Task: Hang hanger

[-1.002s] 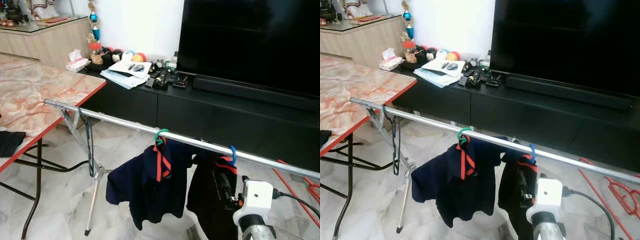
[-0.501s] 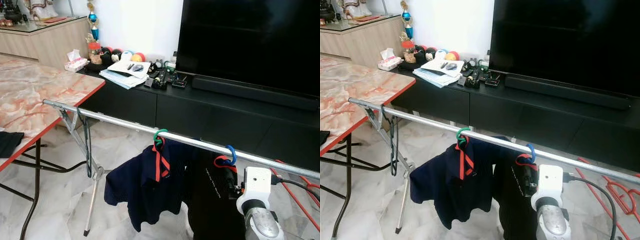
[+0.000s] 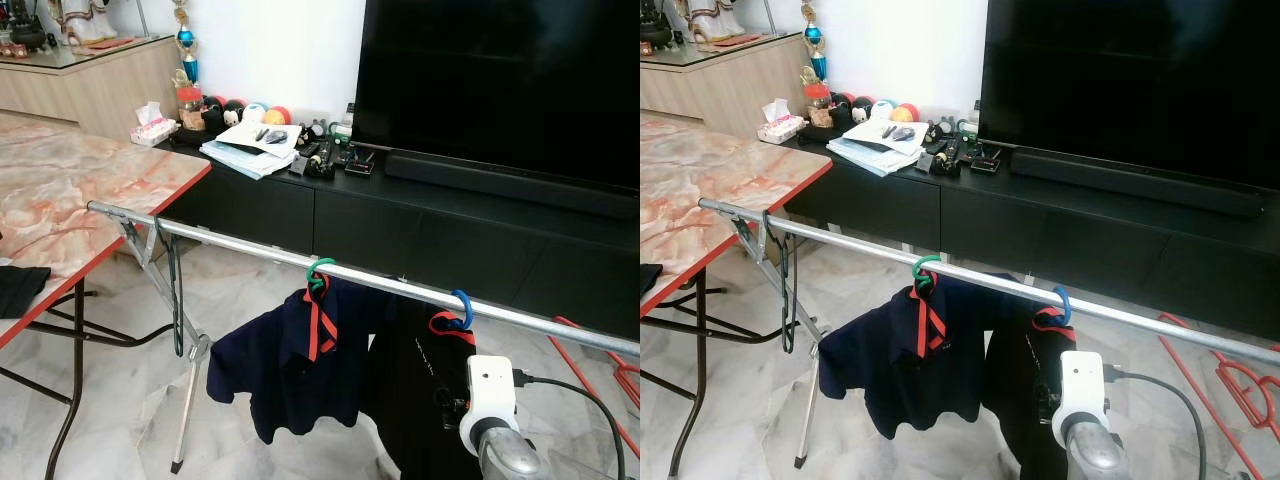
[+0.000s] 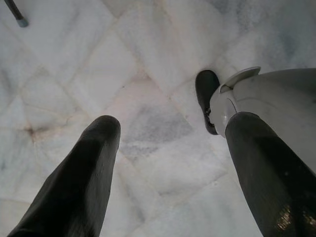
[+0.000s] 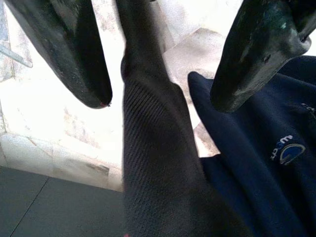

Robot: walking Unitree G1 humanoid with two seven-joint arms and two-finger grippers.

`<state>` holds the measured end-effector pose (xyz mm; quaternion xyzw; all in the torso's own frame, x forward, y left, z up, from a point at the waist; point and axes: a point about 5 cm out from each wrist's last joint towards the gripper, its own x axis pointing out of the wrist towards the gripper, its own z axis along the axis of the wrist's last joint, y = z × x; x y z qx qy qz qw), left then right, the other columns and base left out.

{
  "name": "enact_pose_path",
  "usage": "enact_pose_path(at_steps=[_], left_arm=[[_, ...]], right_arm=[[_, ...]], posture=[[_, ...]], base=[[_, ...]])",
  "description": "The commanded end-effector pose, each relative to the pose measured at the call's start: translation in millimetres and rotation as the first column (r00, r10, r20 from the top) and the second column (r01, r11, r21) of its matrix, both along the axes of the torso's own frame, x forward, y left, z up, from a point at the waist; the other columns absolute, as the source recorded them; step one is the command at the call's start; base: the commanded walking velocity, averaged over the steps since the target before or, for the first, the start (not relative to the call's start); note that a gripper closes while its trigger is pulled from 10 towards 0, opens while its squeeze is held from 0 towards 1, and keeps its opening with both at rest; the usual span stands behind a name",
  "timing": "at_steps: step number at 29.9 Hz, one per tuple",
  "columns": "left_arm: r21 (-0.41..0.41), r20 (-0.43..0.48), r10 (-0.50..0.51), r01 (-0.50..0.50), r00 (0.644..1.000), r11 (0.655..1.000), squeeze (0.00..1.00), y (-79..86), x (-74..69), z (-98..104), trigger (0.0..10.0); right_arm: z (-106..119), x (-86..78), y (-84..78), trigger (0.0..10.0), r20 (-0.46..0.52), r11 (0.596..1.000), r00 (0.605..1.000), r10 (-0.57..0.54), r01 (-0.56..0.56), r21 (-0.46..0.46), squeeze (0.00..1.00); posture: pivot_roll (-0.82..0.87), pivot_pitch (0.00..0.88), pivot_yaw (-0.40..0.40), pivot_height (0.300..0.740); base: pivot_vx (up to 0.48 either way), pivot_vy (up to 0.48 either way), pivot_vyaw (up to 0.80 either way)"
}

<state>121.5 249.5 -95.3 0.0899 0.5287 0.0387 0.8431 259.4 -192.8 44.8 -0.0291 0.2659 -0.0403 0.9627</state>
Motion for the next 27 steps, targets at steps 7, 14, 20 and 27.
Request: enact_pose_path(at_steps=[7,14,20,27], left_arm=[[0.014,-0.004,-0.009,0.009,1.000,1.000,0.00,14.1,2.8,5.1,10.0],[0.011,0.012,-0.008,0.008,1.000,1.000,0.00,11.0,12.2,7.1,10.0],[0.007,0.016,-0.008,0.008,1.000,1.000,0.00,8.4,15.4,7.2,10.0],[0.004,0.019,-0.013,0.013,1.000,1.000,0.00,6.6,17.5,7.4,10.0]], right_arm=[[4.6,26.1,3.5,10.0,0.093,0.997,0.995,0.034,-0.041,0.068,0.00],[-3.9,35.1,7.8,0.0,0.083,0.996,0.995,0.057,-0.062,0.071,0.00],[-12.8,36.6,2.1,0.0,0.074,0.998,0.997,0.031,-0.035,0.057,0.00],[-13.7,41.1,-4.0,0.0,0.094,0.999,0.995,-0.011,0.006,0.052,0.00]], posture=[[0.04,0.000,0.016,0.740],[0.05,0.000,0.012,0.740],[0.05,0.000,0.008,0.740],[0.05,0.000,0.012,0.740]], base=[[0.000,0.000,0.00],[0.000,0.000,0.00],[0.000,0.000,0.00],[0.000,0.000,0.00]])
